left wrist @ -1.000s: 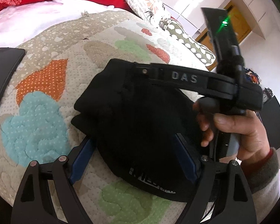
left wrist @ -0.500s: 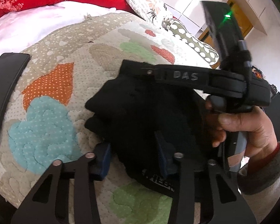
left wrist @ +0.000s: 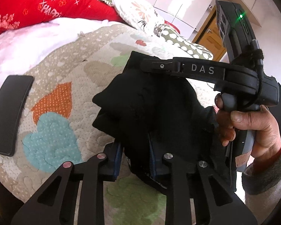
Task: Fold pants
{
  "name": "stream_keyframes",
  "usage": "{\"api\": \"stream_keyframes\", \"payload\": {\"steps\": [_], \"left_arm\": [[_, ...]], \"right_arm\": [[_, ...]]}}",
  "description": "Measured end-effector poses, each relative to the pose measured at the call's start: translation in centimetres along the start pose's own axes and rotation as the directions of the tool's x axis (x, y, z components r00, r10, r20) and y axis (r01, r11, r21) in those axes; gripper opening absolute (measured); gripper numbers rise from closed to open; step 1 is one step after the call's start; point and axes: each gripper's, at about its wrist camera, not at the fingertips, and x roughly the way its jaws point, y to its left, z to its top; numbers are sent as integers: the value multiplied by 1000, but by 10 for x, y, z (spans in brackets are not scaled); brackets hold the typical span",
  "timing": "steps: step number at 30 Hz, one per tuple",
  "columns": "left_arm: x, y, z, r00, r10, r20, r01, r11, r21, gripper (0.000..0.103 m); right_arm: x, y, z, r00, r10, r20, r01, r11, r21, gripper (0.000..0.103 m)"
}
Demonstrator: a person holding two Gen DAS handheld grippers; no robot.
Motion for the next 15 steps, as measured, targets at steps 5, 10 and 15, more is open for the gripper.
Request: {"api": "stream_keyframes", "payload": {"steps": [5, 10, 15], "left_arm": [[-16, -24, 4, 999, -6, 41, 3, 996, 84, 21], [-29, -56, 4, 997, -36, 75, 23, 985, 169, 21], [-32, -88, -1, 994, -81, 75, 60, 968, 242, 21]], "right_arm": [[-39, -11, -6, 997, 14, 70, -16, 1000, 27, 28], [-86, -28, -21, 990, 11, 143, -20, 998, 61, 27], [-122, -51, -44, 983, -21, 182, 1, 994, 109, 25]]}}
